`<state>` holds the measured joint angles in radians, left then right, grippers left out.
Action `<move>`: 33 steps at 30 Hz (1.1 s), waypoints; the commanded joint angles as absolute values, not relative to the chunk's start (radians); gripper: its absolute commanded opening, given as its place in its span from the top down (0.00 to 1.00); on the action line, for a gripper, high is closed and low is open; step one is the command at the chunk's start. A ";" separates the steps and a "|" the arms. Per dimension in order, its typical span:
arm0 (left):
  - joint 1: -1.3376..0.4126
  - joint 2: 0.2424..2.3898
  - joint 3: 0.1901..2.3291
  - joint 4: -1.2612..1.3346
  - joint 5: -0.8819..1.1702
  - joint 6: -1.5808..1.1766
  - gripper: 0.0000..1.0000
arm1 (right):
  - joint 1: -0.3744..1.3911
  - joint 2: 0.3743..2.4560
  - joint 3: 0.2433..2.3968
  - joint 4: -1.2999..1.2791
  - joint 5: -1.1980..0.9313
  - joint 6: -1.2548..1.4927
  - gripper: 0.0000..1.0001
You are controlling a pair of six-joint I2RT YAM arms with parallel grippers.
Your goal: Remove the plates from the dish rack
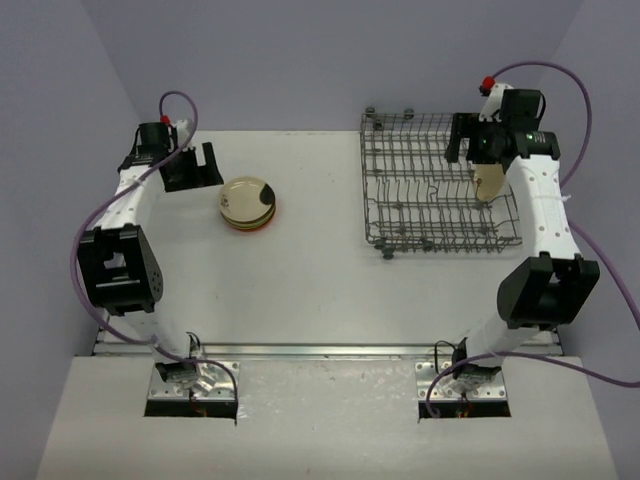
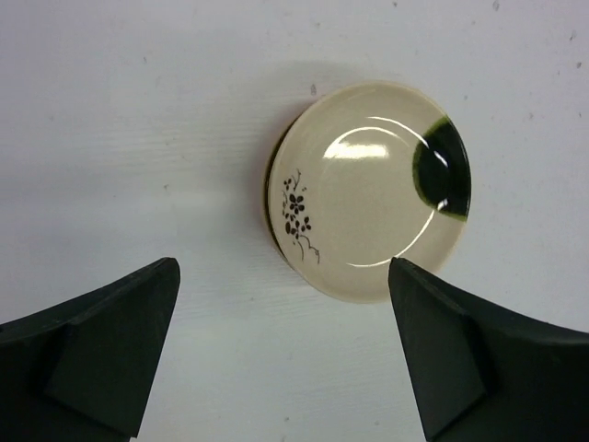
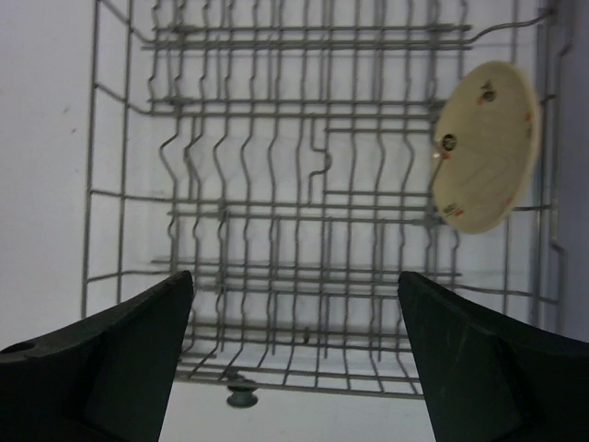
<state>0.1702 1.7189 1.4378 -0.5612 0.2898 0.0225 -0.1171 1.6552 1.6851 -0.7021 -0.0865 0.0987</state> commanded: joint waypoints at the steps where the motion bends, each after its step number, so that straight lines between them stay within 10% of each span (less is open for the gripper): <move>1: 0.038 1.479 1.362 -0.457 0.058 0.113 0.05 | -0.209 1.773 1.831 -0.672 0.126 0.010 0.25; 7: -0.048 1.431 1.335 -0.437 0.006 0.092 0.00 | -0.256 1.953 1.975 -0.672 0.222 -0.058 0.47; 33: -0.084 1.408 1.310 -0.400 -0.006 0.080 0.00 | -0.286 2.044 1.877 -0.574 0.164 0.005 0.50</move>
<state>-0.0734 1.4250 1.2926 -0.4442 -0.0105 0.0822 -0.2802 2.1001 1.9145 -0.6361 0.1558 -0.0548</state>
